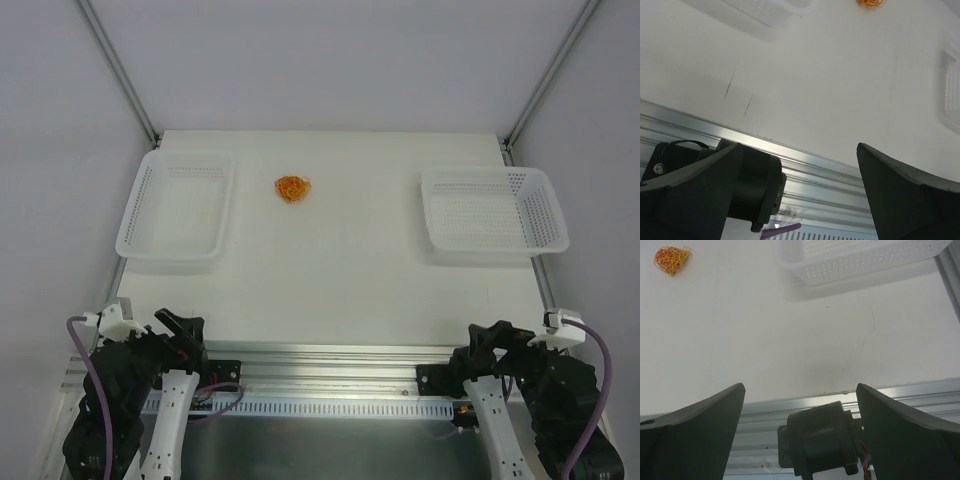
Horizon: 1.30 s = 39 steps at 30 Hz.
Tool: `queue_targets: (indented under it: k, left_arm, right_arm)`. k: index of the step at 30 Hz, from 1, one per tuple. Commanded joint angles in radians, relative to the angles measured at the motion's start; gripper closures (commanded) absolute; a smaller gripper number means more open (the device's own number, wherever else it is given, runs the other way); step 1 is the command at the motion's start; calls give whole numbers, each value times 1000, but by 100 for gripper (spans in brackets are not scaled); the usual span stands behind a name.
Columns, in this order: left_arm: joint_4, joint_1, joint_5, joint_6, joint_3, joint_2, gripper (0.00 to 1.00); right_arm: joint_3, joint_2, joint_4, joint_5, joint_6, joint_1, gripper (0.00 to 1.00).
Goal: Untangle the cables
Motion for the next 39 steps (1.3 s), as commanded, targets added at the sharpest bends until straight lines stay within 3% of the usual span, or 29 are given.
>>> queue_targets:
  k: [1, 4, 15, 22, 30, 39]
  left_arm:
    - [30, -2, 15, -48, -21, -167, 1]
    - [37, -2, 15, -63, -33, -167, 1]
    - [97, -2, 93, -112, -111, -139, 1]
    - [161, -2, 185, -117, -182, -64, 1]
    - [335, -2, 354, -128, -228, 193, 1]
    - [672, -28, 387, -165, -152, 679, 1]
  right_arm:
    - [-11, -111, 68, -32, 3, 2, 1]
    - [-43, -65, 126, -203, -28, 0, 0]
    - [-34, 405, 285, -470, -78, -9, 0]
    - [-6, 662, 566, -626, -18, 3, 0]
    - [130, 1002, 624, -440, 6, 232, 0]
    - [89, 1000, 683, -328, 110, 402, 0]
